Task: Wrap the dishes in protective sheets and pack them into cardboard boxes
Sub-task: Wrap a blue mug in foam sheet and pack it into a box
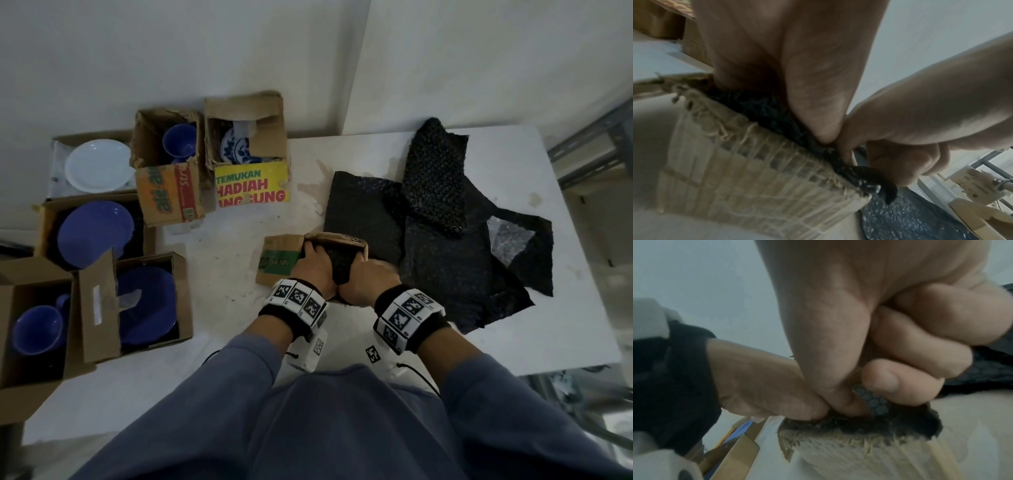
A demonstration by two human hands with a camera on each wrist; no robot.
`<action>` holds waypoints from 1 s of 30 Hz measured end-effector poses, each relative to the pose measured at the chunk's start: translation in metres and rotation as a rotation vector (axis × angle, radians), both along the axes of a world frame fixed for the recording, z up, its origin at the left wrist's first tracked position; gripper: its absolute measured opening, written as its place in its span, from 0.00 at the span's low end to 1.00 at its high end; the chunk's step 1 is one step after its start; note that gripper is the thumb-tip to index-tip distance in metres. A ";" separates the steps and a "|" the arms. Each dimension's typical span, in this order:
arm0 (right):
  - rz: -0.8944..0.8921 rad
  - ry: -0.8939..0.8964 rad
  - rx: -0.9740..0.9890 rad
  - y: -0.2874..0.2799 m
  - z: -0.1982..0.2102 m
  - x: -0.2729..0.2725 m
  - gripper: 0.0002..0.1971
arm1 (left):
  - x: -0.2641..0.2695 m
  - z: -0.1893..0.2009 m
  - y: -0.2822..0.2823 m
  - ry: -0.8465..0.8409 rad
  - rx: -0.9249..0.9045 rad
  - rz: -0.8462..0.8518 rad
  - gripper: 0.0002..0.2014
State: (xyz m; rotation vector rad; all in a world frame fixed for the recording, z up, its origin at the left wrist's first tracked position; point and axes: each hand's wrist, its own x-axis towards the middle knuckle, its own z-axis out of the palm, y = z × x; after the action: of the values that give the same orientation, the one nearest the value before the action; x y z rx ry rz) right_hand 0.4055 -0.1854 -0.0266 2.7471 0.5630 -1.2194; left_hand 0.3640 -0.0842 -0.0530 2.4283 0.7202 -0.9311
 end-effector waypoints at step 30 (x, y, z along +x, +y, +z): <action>0.233 -0.050 -0.088 -0.002 0.023 -0.006 0.13 | -0.007 0.005 -0.003 -0.043 -0.017 0.038 0.38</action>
State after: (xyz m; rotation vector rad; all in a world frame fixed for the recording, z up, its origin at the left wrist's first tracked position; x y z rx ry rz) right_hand 0.3991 -0.1876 -0.0039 2.5458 0.7786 -1.0908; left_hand 0.3570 -0.0874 -0.0482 2.4039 0.7384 -0.8643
